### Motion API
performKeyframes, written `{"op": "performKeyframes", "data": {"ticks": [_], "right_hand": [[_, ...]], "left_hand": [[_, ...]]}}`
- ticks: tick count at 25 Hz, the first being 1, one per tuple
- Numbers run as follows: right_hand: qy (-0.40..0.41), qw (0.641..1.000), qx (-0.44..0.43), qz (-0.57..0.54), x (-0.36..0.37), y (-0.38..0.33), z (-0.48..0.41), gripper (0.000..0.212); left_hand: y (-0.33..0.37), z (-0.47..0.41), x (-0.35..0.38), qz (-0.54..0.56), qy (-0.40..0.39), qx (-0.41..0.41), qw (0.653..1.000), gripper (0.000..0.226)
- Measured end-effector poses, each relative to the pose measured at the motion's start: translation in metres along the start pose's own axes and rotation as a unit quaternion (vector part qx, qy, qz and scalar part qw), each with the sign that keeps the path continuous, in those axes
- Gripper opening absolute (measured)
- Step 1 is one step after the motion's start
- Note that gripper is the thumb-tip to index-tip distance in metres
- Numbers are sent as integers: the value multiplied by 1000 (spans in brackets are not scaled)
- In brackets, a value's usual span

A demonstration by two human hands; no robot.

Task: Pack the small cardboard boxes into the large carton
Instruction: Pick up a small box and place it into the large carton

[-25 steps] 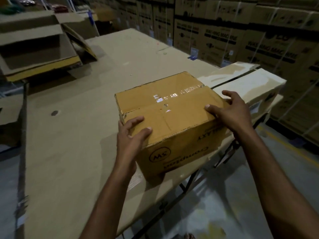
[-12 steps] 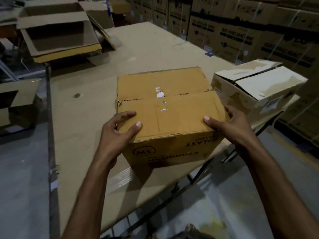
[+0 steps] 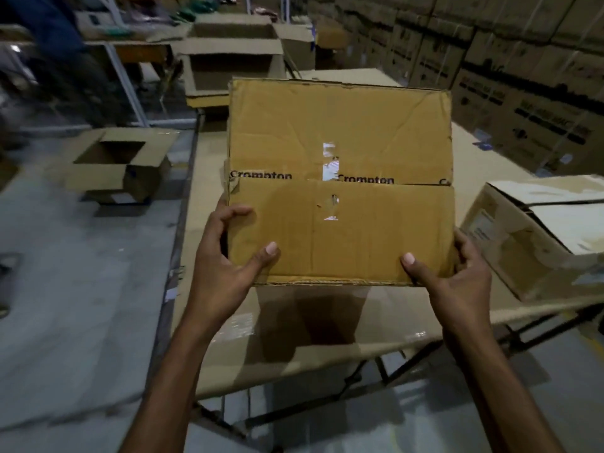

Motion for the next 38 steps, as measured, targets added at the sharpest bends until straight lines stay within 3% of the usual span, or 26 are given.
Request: {"op": "performKeyframes", "data": {"ticks": [3,5,13,23,31,38], "right_hand": [[-29,999,1,-22,25,-2,15,85],[-44,998,-5,-34,43,-7,30,85],[-17,998,-16,-62,164,-37,92,82],[57,995,-2,-87,375,-90,161,79],[90,992,12,-90,461,-113,123,81],[128,988,8,-90,526,-108,24,74]], "left_hand": [[-3,14,-33,-8,39,-46,998,99],[-6,18,-59,-13,54,-59,997,109],[-63,2,-183,39,62,-45,996,100],[-147,-99,-378,85,-9,-13,996,95],[-196,-187,-418,73,-41,-48,995,97],[-259,-311,-396,74,-88,-62,991,103]]}}
Point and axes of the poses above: each hand's wrist, its own z-axis away from the middle knuckle, its own x-axis out of the palm, y = z × x, the point moved 2 cm from there along -z, towards the middle knuckle, and after that the axes turned 4 degrees about x, right-handed, at the moved point
